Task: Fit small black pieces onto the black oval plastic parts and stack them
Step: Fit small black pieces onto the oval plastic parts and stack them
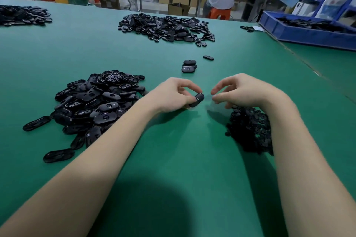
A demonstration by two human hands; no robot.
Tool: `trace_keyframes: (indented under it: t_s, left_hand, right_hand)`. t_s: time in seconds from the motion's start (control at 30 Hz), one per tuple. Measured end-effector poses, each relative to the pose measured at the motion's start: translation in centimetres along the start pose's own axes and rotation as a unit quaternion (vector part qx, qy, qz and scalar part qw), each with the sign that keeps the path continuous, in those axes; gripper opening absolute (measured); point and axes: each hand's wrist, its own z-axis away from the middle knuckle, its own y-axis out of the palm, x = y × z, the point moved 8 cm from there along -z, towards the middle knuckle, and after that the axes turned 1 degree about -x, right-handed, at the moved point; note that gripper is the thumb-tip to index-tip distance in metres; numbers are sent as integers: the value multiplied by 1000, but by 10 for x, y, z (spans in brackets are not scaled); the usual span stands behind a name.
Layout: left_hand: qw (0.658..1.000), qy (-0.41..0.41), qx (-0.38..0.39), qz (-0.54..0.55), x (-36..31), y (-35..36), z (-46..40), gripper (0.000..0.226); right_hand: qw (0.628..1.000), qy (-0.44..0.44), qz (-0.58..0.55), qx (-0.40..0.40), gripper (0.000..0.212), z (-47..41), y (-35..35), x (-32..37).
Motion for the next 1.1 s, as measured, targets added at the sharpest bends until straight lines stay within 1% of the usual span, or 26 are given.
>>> trace_keyframes:
  t_s: [0.03, 0.1, 0.13, 0.27, 0.4, 0.53, 0.6, 0.7, 0.8, 0.9, 1.1]
  left_hand:
    - [999, -8, -18, 32, 1, -1, 0, 18]
    - [995, -29, -40, 90, 5, -2, 0, 18]
    - [992, -37, -47, 111, 6, -2, 1, 17]
    - [982, -50, -72, 165, 12, -2, 1, 17]
    - [982, -48, -84, 164, 18, -4, 0, 23]
    - [976, -53, -87, 193, 21, -3, 0, 23]
    - [973, -52, -87, 206, 21, -3, -1, 26]
    - [973, -48, -91, 209, 20, -4, -2, 25]
    - [978, -44, -98, 178, 19, -6, -1, 20]
    - [985, -41, -97, 135, 17, -9, -1, 20]
    - [990, -26, -93, 107, 12, -8, 1, 22]
  right_hand:
    - [999, 12, 21, -28, 4, 0, -9, -6]
    - [994, 37, 48, -90, 12, 0, -26, -18]
    - [992, 53, 61, -102, 12, 1, -29, -24]
    - [988, 103, 89, -73, 5, 2, -22, -41]
    - [987, 112, 83, -81, 4, 0, -19, -41]
    - [986, 119, 89, -80, 5, 0, -17, -42]
    - [990, 99, 65, -75, 7, -1, -15, -39]
    - [995, 44, -54, -73, 9, -2, -9, -22]
    - [986, 25, -151, -62, 9, -4, 4, -5]
    - [982, 28, -181, -50, 8, -8, 16, 2]
    - [974, 58, -212, -46, 7, -10, 26, -3]
